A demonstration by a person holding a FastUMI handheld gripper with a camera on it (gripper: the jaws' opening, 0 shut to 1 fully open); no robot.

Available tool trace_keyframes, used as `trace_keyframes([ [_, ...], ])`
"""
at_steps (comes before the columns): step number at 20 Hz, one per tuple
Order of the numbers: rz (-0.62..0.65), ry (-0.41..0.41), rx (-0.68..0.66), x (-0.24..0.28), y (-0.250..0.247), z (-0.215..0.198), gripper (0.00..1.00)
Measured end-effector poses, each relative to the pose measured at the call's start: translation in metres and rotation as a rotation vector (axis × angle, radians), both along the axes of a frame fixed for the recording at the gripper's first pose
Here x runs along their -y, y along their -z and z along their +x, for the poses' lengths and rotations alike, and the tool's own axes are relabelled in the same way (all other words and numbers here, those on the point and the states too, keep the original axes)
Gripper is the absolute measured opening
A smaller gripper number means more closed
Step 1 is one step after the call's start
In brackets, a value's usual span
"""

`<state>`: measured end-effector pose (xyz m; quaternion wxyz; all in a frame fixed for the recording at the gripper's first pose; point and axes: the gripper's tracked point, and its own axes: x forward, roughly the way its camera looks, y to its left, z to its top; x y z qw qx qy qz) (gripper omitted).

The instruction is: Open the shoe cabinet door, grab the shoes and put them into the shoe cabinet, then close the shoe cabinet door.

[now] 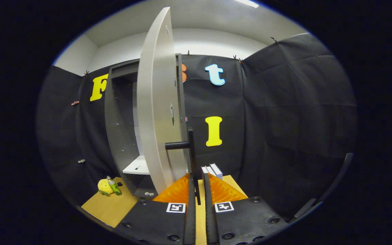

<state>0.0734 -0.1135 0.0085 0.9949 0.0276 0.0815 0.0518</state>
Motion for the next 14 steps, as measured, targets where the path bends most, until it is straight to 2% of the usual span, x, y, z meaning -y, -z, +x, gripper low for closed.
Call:
trace_keyframes([
  [2,-0.004,-0.013,0.002,0.008,0.000,0.003,0.38],
  [5,-0.004,0.036,0.009,0.034,-0.001,-0.006,0.51],
  [9,0.057,0.082,-0.023,0.051,0.008,-0.032,0.98],
  [14,0.034,0.135,-0.043,0.054,0.013,-0.072,0.98],
])
